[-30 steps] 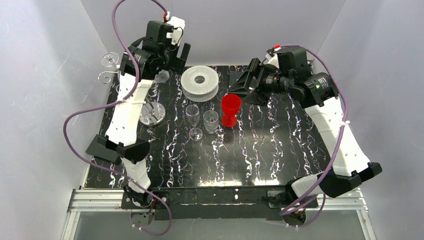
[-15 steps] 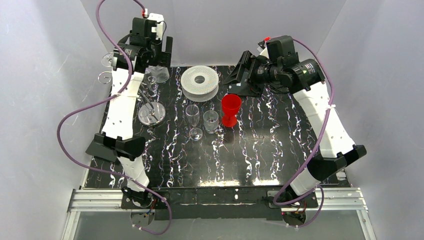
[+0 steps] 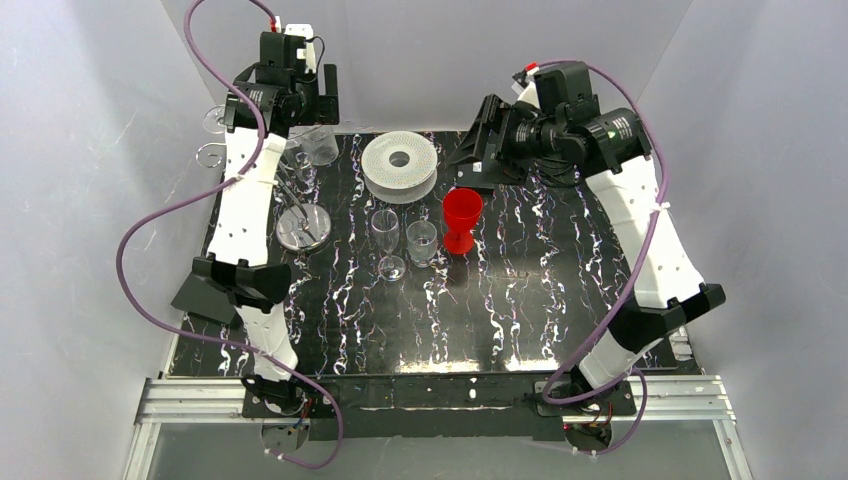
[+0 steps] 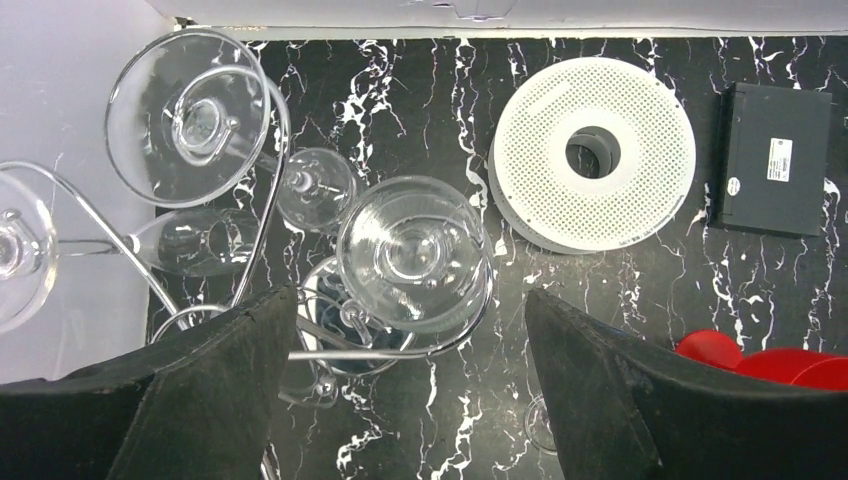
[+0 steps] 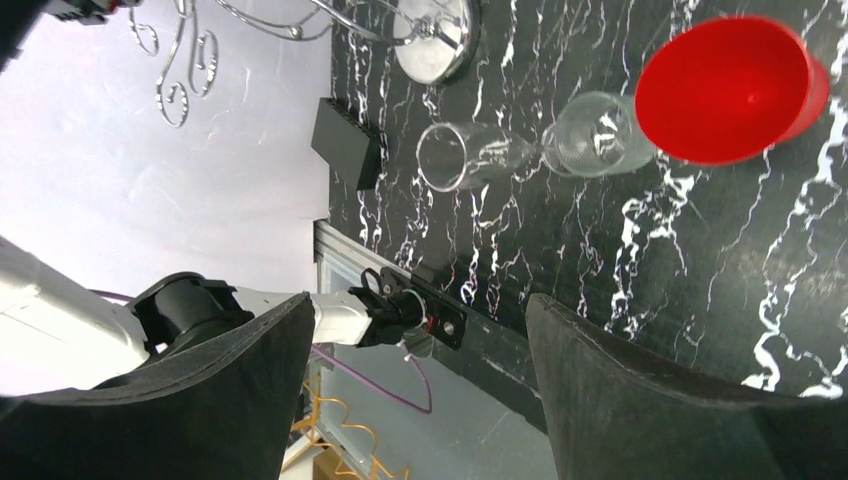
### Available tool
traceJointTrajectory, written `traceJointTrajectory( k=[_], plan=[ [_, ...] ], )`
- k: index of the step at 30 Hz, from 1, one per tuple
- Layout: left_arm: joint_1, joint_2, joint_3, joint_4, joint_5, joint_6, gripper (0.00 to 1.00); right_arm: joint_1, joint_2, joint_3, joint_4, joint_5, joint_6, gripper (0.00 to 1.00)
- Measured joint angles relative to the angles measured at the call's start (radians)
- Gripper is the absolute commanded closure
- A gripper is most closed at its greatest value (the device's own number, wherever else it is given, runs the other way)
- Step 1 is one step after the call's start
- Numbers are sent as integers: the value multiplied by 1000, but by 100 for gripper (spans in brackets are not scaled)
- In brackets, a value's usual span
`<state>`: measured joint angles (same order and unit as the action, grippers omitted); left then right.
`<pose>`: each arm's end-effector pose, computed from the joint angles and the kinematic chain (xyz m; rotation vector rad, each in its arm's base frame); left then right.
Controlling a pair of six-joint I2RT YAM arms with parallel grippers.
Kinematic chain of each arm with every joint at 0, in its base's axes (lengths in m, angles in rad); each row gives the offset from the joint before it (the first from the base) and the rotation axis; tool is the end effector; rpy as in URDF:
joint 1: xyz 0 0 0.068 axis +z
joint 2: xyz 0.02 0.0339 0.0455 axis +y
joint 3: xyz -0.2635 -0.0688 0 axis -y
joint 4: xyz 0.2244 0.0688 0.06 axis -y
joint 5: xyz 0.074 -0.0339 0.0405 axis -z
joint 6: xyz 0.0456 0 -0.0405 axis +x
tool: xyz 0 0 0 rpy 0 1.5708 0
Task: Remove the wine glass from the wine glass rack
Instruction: Pick up the wine glass from the wine rack.
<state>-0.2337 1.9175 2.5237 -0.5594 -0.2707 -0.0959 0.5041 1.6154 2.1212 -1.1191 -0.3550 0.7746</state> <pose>0.3701 -0.0756 0.5440 -0.1111 1.5219 -0.0568 0.2502 0.1561 0.4707 0.1002 2.3620 1.0678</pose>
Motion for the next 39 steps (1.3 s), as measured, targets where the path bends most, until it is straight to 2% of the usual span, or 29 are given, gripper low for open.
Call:
traceJointTrajectory(
  k=[4,11,18,24,39],
  plan=[
    [1,14,-6,20,2,-7,23,-35,39,78,-15,-29,-57,15],
    [2,14,-36,37,1,-12,27,-104,40,74,-36,-77,-101,15],
    [2,14,-58,63,-5,-9,28,-107,36,17,-38,-101,-129,15],
    [3,14,-105,90,-17,-13,32,-118,32,16,-39,-101,-153,15],
    [3,17,-105,99,-35,-20,41,-130,32,16,-39,-105,-175,16]
  ],
)
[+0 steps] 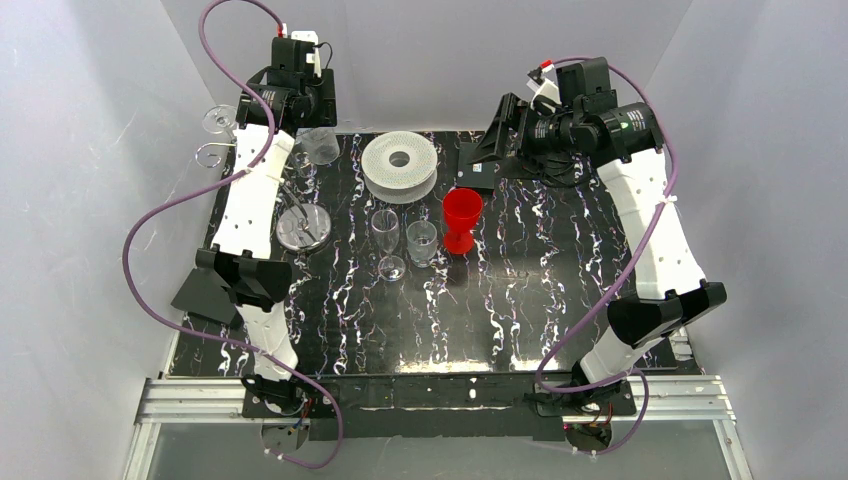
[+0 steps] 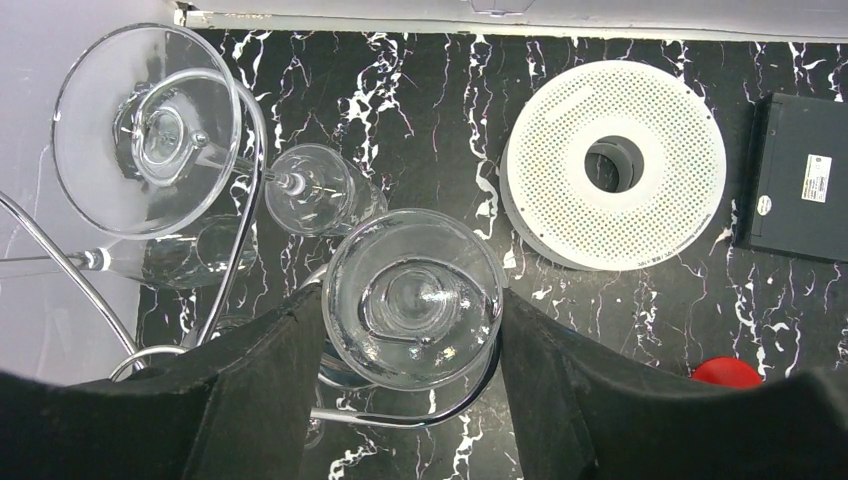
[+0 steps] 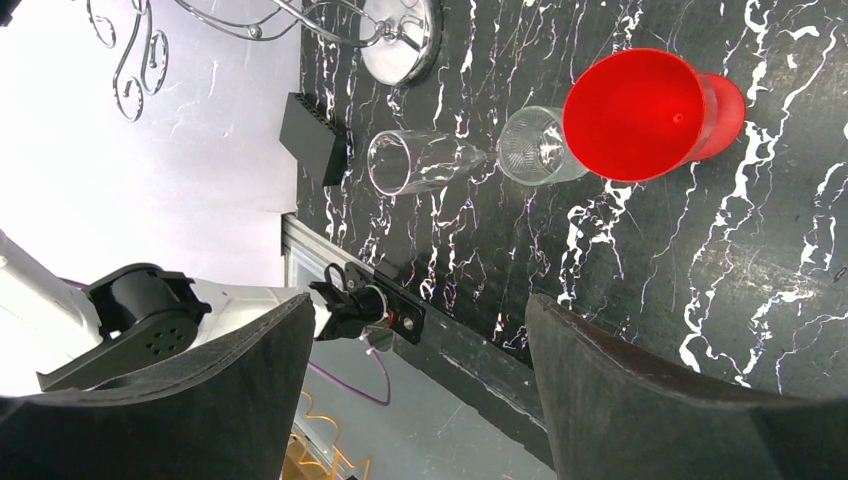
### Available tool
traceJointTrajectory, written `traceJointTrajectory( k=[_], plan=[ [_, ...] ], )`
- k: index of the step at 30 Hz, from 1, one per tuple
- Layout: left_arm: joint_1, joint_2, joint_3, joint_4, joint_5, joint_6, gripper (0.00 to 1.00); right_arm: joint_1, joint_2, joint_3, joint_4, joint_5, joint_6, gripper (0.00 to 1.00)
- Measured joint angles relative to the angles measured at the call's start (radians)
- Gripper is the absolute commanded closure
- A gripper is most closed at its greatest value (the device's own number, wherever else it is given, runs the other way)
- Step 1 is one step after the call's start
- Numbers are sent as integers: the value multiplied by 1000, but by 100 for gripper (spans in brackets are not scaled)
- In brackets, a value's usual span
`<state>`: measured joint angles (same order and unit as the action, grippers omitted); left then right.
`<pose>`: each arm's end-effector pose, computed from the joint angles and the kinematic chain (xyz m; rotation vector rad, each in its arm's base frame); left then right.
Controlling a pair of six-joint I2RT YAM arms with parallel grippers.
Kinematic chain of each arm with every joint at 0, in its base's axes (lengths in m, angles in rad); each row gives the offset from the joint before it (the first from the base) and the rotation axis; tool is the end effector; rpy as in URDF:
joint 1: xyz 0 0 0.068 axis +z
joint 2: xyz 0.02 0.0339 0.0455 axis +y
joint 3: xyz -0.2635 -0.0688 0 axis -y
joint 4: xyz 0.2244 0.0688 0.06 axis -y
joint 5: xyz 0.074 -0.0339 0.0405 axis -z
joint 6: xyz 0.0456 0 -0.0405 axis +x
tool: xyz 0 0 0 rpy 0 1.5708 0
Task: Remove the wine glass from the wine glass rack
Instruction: Pick up the wine glass from the wine rack.
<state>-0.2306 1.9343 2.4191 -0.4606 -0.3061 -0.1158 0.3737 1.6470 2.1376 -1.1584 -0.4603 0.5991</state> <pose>0.3942 -0.0784 0.5203 -0.1535 1.5402 -0.0376 0.2718 0.1283 0.4638 -0.0010 2.3646 1.0192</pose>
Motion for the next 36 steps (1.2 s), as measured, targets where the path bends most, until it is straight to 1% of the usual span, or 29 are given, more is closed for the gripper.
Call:
traceJointTrajectory(
  k=[4,6,8,12,23,26,29,36],
  plan=[
    [0,2,0,6,0,0,40,-7,0,2,-1,0,-2,16],
    [1,4,1,8,0,-1,33,-8,0,7,-3,0,-2,16],
    [2,9,8,11,-1,-1,30,-10,0,13,-5,0,-3,16],
    [10,15,23,19,-3,-8,29,-13,0,20,-7,0,-5,16],
    [16,21,24,40,-1,-12,41,-14,0,21,-8,1,-5,16],
    [16,21,24,41,2,-16,47,-14,0,21,-8,1,-5,16],
    [16,21,24,43,3,-19,54,-14,0,21,-8,1,-5,16],
    [16,21,15,55,4,-39,67,-14,0,21,-8,0,-5,16]
  ],
)
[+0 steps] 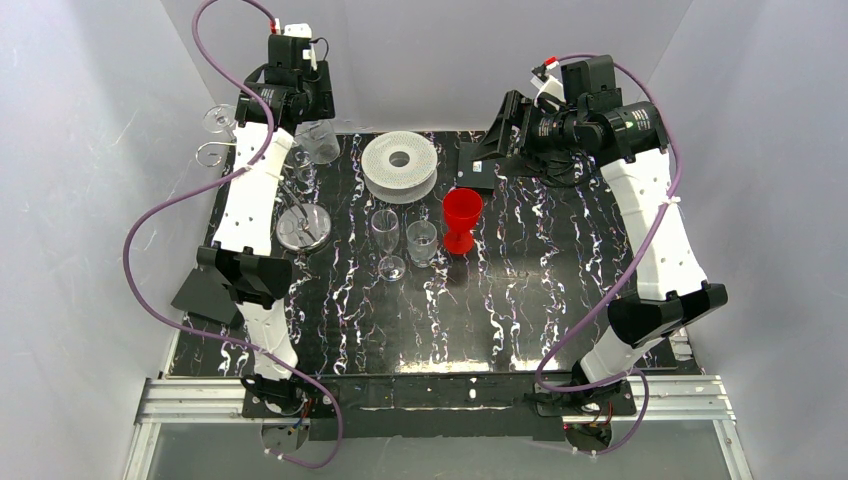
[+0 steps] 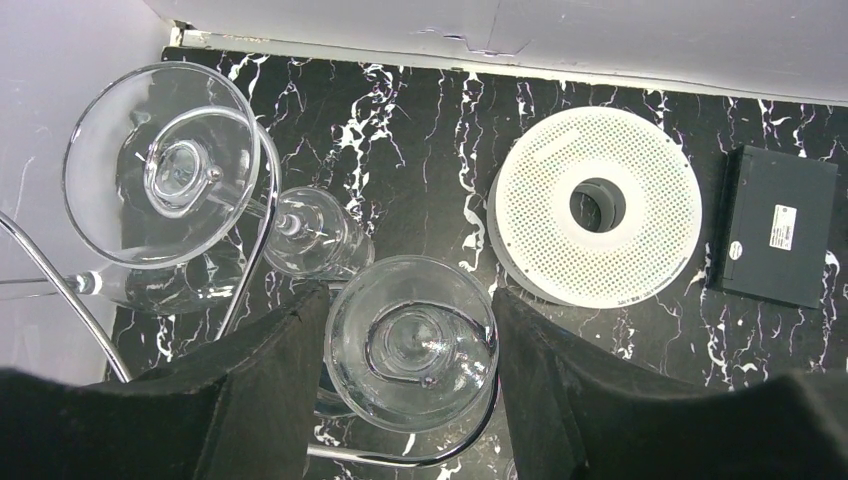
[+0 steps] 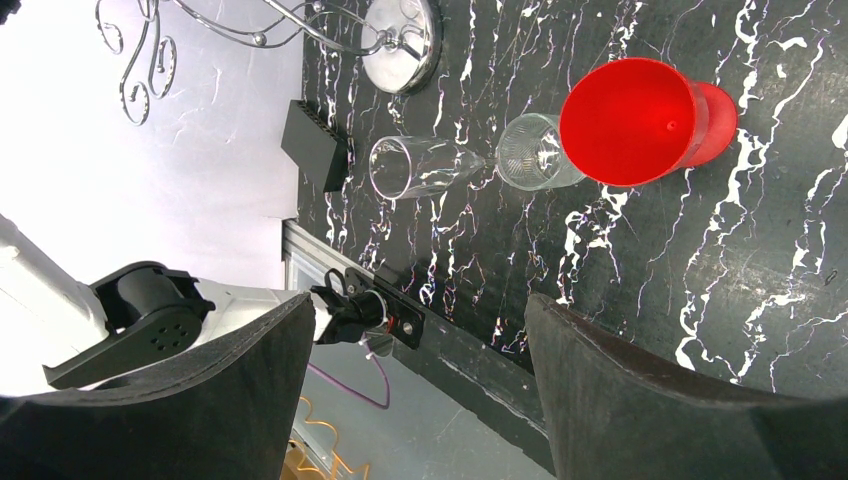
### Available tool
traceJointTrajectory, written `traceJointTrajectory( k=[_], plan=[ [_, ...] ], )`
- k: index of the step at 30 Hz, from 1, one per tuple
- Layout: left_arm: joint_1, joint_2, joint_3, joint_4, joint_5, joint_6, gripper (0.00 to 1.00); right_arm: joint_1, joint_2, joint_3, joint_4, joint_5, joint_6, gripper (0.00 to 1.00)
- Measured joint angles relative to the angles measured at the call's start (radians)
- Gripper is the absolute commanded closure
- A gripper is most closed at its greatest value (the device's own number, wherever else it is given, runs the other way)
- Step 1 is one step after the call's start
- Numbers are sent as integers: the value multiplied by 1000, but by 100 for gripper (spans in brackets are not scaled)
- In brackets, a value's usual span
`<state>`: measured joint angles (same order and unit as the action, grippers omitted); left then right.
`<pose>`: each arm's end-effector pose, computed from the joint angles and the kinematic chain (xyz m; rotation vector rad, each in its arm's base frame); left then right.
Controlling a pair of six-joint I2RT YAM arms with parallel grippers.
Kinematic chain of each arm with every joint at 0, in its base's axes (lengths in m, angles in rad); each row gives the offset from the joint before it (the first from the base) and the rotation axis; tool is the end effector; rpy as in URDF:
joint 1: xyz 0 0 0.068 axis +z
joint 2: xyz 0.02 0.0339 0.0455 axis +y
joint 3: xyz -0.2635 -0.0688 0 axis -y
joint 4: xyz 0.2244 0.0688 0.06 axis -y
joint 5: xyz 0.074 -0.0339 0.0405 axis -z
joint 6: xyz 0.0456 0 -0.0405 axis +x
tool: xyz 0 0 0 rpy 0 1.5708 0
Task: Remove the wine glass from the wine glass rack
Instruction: Pick up the wine glass from the wine rack.
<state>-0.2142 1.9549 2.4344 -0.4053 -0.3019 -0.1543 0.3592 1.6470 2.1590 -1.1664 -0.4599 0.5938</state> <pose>0.4009 -0.0733 0.5233 -0.1981 1.4872 -0.0708 0.2713 0.1235 0.4686 0.0055 2.3463 1.0121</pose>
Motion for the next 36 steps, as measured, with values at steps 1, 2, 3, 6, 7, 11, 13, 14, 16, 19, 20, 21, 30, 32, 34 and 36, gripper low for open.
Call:
traceJointTrajectory(
  k=[1,2,3,6,7,11,13,14,16,19,20,21,30,32,34,36],
  plan=[
    [1,0,0,1,1,-3,67,0,0,0,0,0,0,16],
    [2,0,0,2,3,-5,68,0,0,0,0,0,0,16],
    [2,0,0,4,3,-7,69,0,0,0,0,0,0,16],
    [3,0,0,4,4,-10,72,0,0,0,0,0,0,16],
    [3,0,0,4,5,-10,73,0,0,0,0,0,0,16],
    [3,0,0,4,6,-9,74,0,0,0,0,-2,0,16],
    [3,0,0,5,6,-7,74,0,0,0,0,-5,0,16],
    [3,0,0,5,6,-7,74,0,0,0,0,-6,0,16],
    [3,0,0,5,6,-7,74,0,0,0,0,-8,0,16],
    [3,0,0,6,6,-7,74,0,0,0,0,-12,0,16],
    [3,0,0,6,6,-7,75,0,0,0,0,-13,0,16],
    [3,0,0,6,6,-8,75,0,0,0,0,-14,0,16],
    [4,0,0,10,11,-21,75,0,0,0,0,-15,0,16],
    [4,0,0,13,14,-23,75,0,0,0,0,-15,0,16],
    [4,0,0,14,17,-23,75,0,0,0,0,-15,0,16],
    [4,0,0,18,18,-23,75,0,0,0,0,-15,0,16]
  ],
)
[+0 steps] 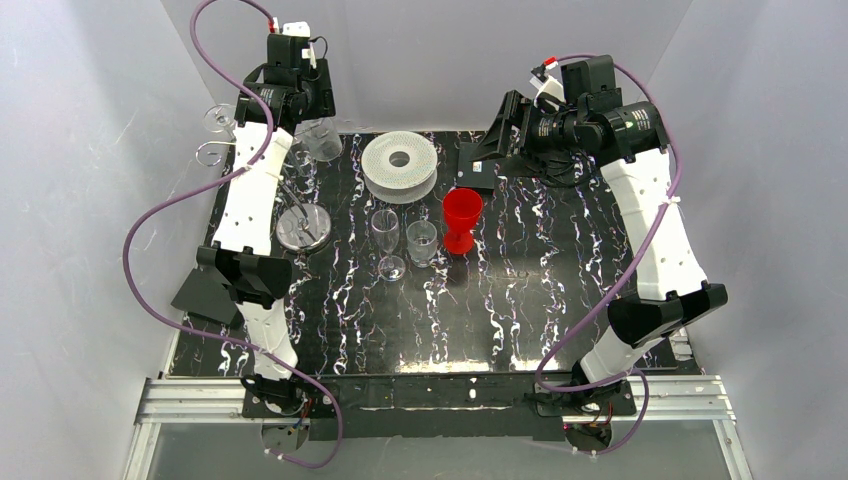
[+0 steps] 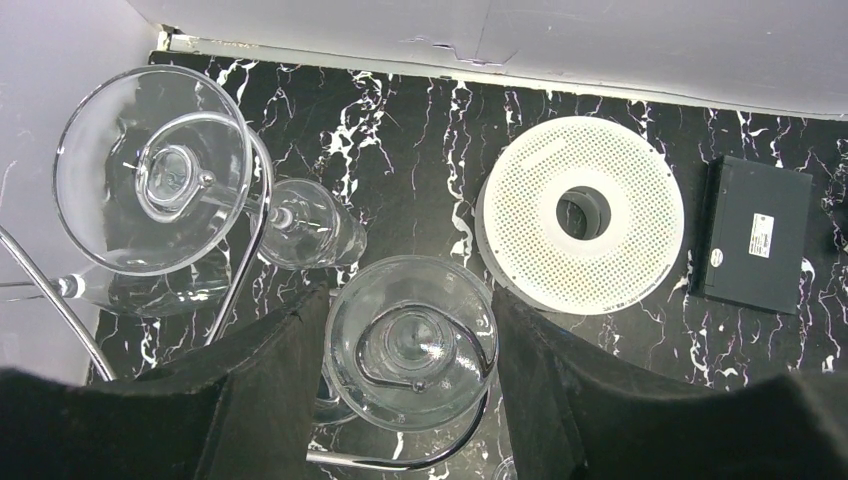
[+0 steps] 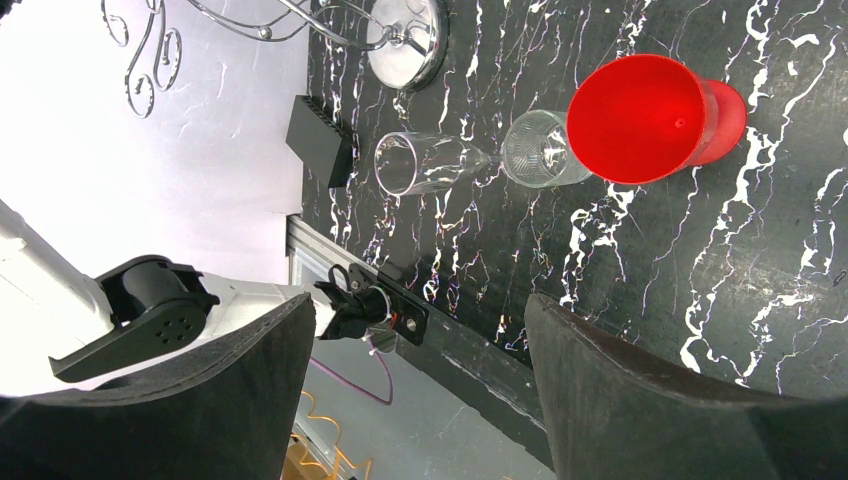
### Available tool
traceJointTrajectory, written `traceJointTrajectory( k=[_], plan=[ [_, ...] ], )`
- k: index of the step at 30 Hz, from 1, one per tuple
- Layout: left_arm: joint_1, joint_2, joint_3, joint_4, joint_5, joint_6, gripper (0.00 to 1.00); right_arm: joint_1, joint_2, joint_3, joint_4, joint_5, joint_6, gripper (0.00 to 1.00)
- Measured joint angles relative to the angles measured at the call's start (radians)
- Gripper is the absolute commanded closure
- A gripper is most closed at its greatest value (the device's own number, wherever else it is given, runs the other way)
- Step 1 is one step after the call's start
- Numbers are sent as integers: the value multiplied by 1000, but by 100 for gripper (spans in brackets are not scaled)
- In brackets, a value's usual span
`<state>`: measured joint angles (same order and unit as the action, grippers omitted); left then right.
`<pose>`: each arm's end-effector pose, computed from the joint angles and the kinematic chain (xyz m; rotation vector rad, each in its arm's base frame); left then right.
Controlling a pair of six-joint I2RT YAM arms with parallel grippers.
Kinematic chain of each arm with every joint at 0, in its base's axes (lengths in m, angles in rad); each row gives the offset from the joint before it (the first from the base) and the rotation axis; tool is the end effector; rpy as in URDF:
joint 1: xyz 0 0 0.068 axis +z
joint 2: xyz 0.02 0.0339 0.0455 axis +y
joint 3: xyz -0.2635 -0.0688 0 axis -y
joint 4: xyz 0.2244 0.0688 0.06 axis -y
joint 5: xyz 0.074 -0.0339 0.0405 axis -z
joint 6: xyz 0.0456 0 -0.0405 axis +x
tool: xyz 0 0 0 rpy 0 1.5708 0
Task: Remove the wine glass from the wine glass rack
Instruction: Pick up the wine glass from the wine rack.
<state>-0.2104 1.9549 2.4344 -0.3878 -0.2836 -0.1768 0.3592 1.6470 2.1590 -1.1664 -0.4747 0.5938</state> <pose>0.4011 -0.0726 0.5253 -0.2047 1.4694 -0.1038 0.2709 0.1240 0.4688 -0.0034 2.3475 1.0284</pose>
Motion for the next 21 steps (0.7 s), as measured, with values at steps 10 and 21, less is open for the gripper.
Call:
traceJointTrajectory(
  k=[10,21],
  plan=[
    [4,0,2,16,4,-5,76,0,0,0,0,0,0,16],
    [6,0,5,17,14,-4,79,0,0,0,0,0,0,16]
  ],
)
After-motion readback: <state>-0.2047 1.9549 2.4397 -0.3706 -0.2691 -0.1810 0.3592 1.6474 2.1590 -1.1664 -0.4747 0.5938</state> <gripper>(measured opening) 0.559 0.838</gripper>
